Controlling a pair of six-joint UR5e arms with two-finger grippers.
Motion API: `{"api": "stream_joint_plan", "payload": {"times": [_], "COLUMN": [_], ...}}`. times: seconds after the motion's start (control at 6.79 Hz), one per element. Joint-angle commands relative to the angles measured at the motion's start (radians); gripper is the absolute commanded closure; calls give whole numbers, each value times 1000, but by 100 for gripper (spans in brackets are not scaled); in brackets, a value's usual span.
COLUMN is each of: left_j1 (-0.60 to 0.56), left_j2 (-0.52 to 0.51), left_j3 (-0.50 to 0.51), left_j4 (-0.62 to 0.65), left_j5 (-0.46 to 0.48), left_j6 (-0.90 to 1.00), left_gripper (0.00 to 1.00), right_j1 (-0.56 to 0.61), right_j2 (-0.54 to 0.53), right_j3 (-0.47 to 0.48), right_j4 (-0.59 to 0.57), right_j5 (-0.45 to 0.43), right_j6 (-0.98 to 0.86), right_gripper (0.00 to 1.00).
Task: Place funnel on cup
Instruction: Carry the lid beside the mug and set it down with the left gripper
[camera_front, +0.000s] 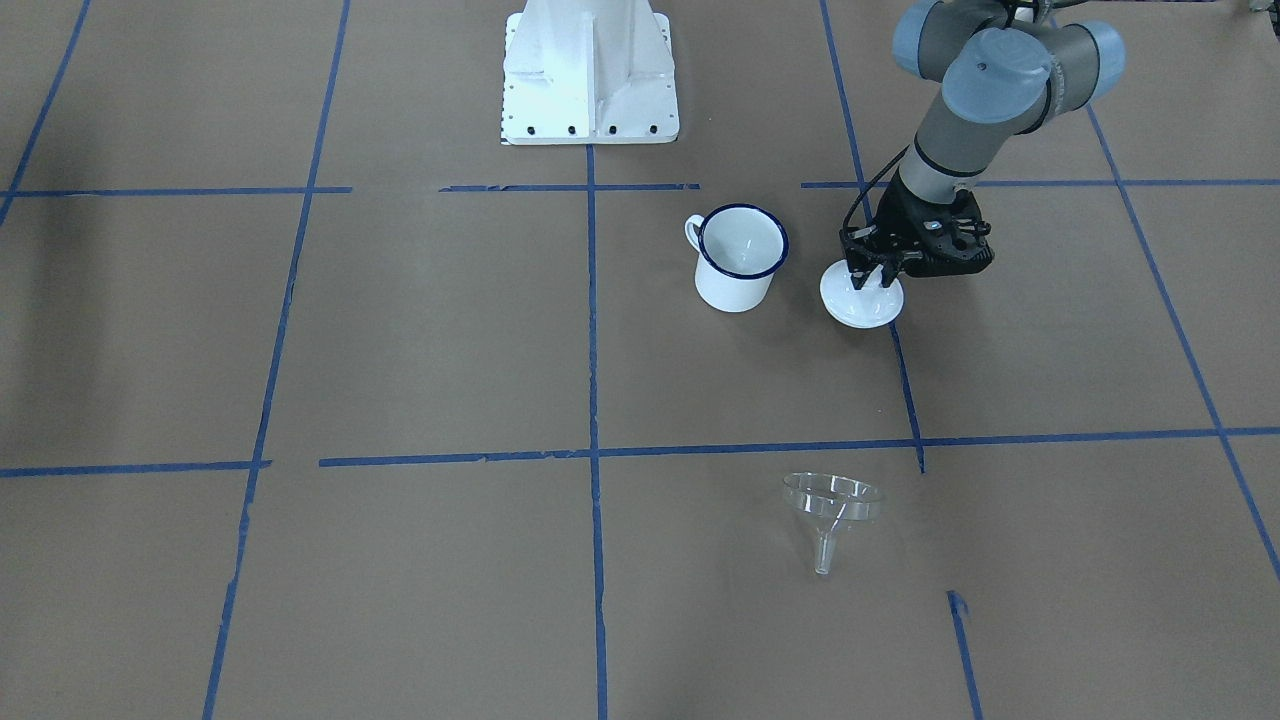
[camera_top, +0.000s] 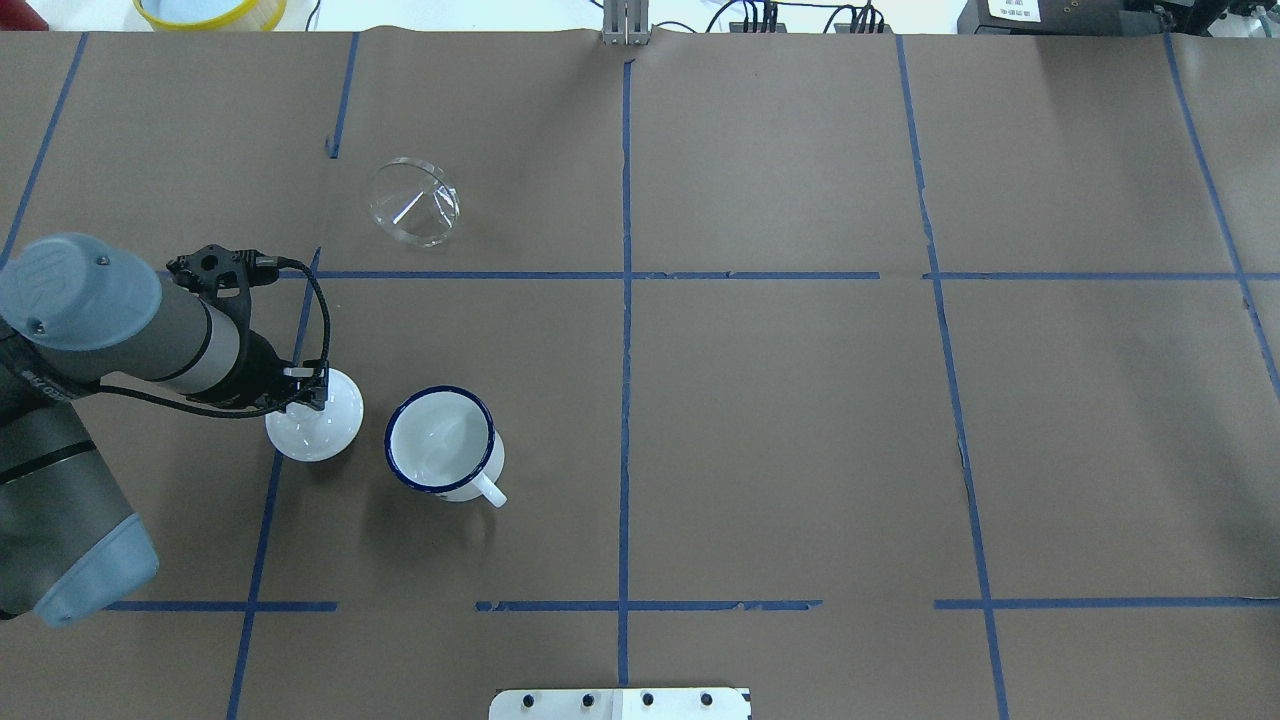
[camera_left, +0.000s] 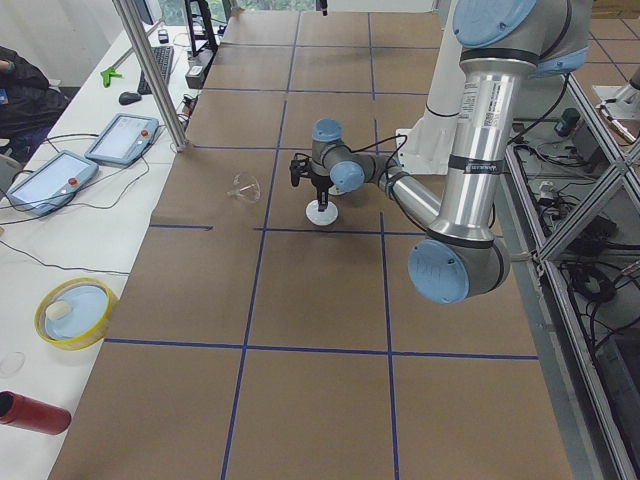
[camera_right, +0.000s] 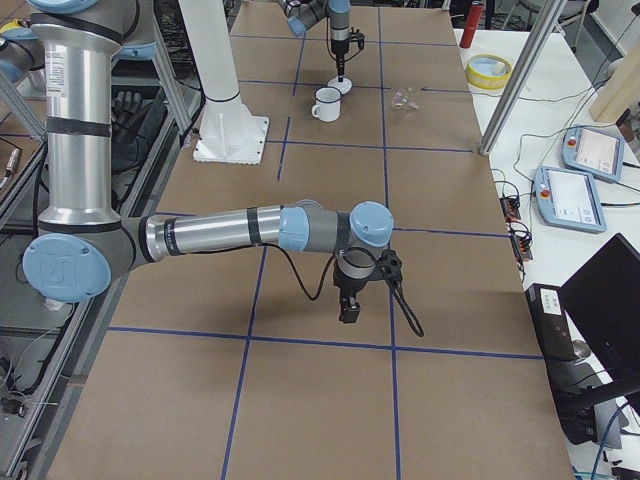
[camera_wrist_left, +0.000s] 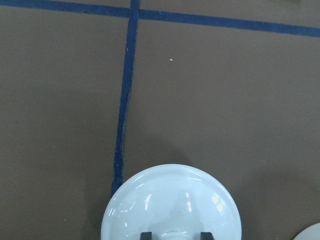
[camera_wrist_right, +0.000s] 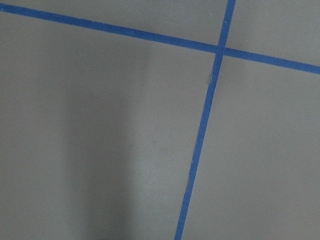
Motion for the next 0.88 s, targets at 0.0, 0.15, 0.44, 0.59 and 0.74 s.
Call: {"api": "stream_joint_plan", "payload": {"times": [0.0,0.15,0.44,0.59,0.74], "left_j1": [11,11,-2,-42,-155], "left_j2": [-20,-20,-21,-18,-56], "left_j3": [26,21,-32,-84,-86], "left_j4": [-2,0,12,30,32], "left_j5": [-1,-4,-3,-6,-26], "left_j6": [7,8,4,-10,-59], "left_gripper": [10,0,0,0,0], "right_j1": [0,0,0,0,0], "right_j2": [0,0,0,0,0], "right_j3": [1,1,1,-1,1], "right_j4": [0,0,0,0,0], "right_j5": [0,0,0,0,0], "right_j6": [0,0,0,0,0], "right_gripper": [0,0,0,0,0]}}
